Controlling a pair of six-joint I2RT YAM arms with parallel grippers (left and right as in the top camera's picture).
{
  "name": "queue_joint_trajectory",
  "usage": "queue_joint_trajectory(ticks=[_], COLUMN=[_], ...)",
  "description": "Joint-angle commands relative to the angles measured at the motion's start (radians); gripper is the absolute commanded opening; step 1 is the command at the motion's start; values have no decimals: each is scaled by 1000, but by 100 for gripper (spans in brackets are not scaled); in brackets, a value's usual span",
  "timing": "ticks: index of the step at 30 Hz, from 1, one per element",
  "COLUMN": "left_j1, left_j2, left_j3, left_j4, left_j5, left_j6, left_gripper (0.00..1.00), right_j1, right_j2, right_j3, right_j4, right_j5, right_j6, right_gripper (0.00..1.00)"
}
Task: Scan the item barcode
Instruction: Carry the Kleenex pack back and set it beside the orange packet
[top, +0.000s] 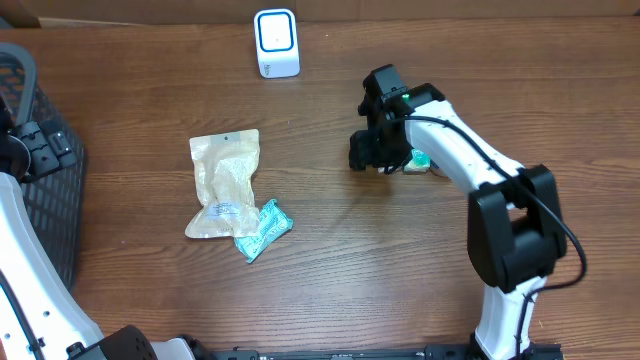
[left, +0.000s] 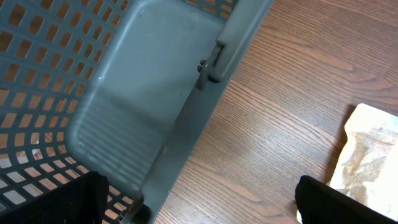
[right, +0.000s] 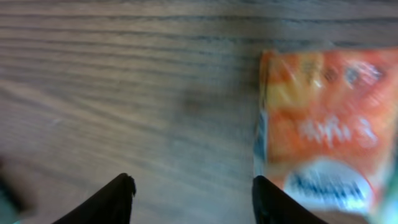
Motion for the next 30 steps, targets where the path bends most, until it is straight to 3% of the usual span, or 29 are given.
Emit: queue_joint_trajectory(ticks=[1,10,23,30], left_j1=[3,3,3,3], left_j2=[0,0,0,0], left_j3=[16,16,16,16], left_j4=[1,1,2,1], left_j5=[1,1,1,1], left_j6=[15,15,15,15], left_gripper=[100,100,100,100], right_j1=[-11,-51,-121,-121], right_j2=[42,43,42,38], right_j3=[-11,-11,6,202], right_j4=[46,17,-48,-232], right_j5=[6,169,138,105], right_j6=[24,210,175,126], right_gripper=[56,56,57,57])
